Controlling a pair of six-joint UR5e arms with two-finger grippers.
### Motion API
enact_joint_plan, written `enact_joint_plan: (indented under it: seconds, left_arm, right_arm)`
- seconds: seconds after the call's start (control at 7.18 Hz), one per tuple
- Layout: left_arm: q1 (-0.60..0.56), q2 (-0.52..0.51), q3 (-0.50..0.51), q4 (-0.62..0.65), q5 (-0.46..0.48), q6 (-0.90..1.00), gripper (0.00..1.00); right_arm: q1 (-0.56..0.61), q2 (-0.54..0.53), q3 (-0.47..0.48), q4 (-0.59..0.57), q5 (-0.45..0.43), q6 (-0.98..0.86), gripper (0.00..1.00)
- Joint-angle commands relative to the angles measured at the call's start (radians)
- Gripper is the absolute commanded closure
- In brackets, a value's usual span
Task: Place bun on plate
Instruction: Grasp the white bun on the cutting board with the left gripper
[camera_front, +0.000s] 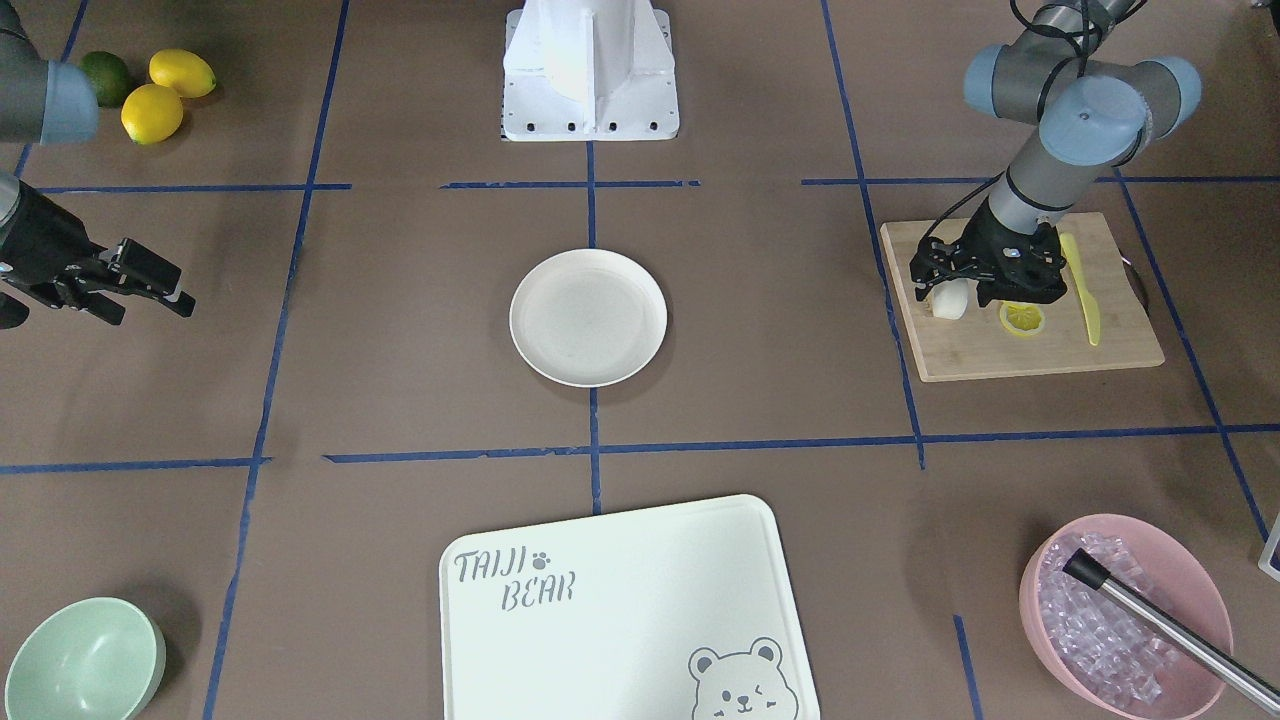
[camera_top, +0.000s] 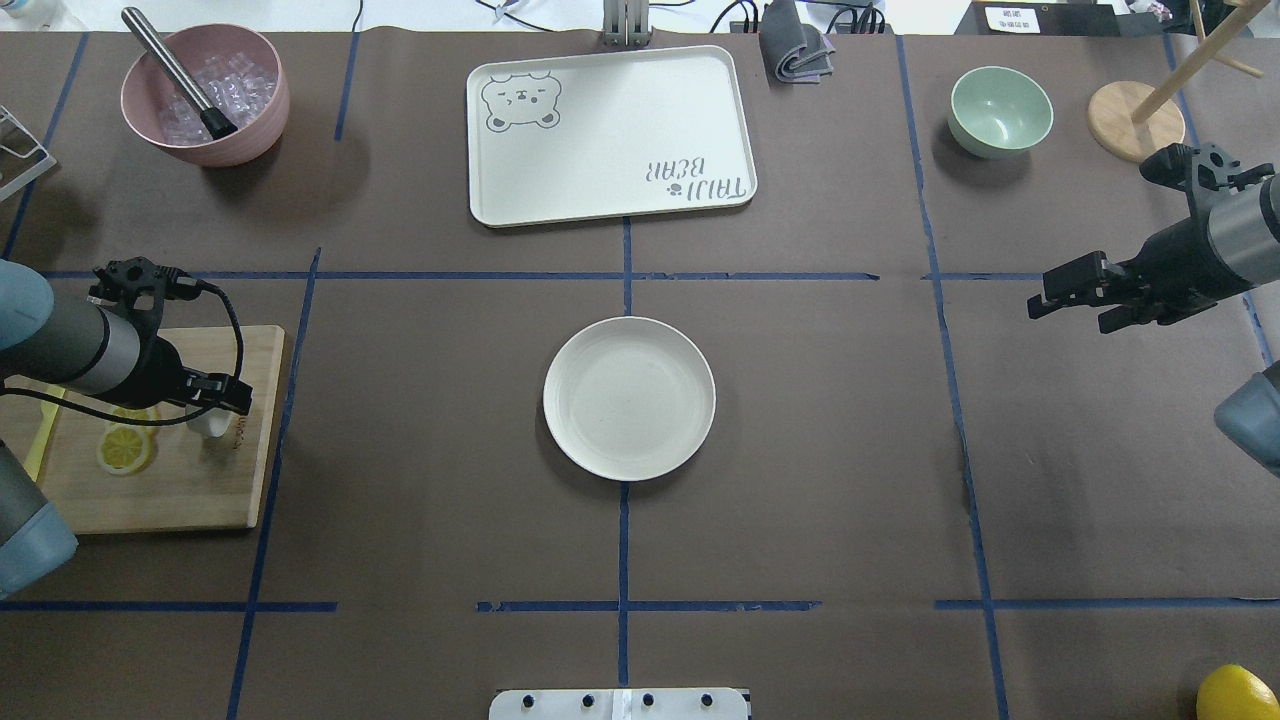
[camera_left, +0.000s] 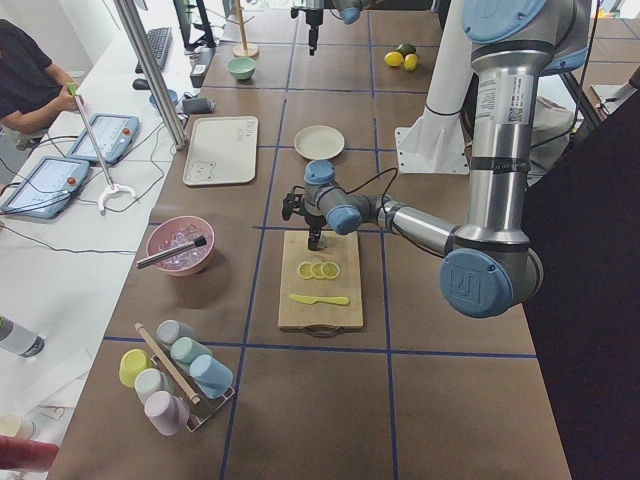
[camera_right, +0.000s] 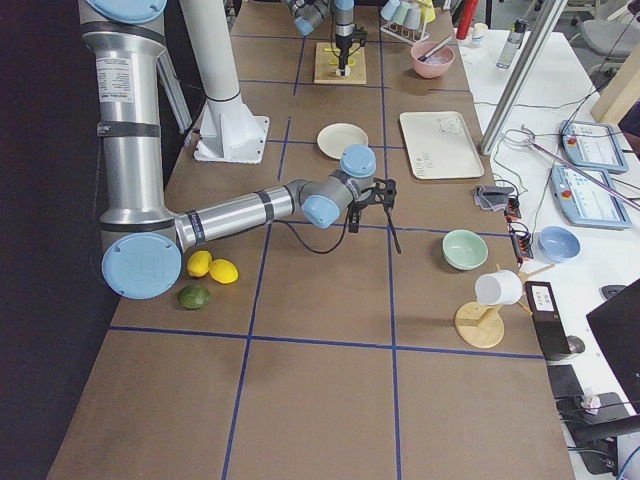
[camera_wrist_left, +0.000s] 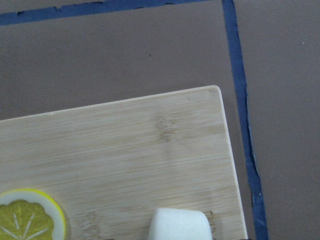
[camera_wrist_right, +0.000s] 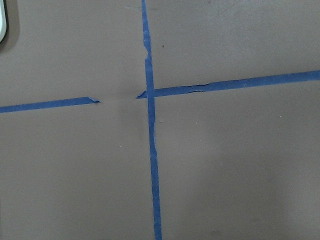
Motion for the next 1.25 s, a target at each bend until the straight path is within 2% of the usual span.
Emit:
enact_joint_plan:
  seconds: [0.0,0.7,0.97,1.11]
  left_arm:
    - [0.0,0.0,0.0,0.0,0.0,0.0,0.39]
    - [0.0,-0.001,-0.021,-0.004,0.0,-0.006,0.66]
    - [0.0,-0.018,-0.094,-0.007,-0.006,-0.049,0.69]
    - [0.002,-0.085,-0.122,-0.004,-0.011,-0.157,0.69]
  right_arm:
    - [-0.004,0.001,-0.001,0.0,-0.001,0.0,0.0]
    - [-0.005,0.005,-0.001,0.001,0.002,-0.002,0.0]
    - [-0.005,0.005,0.0,0.001,0.005,-0.002,0.0]
    - [-0.005,0.005,0.0,0.001,0.005,-0.002,0.0]
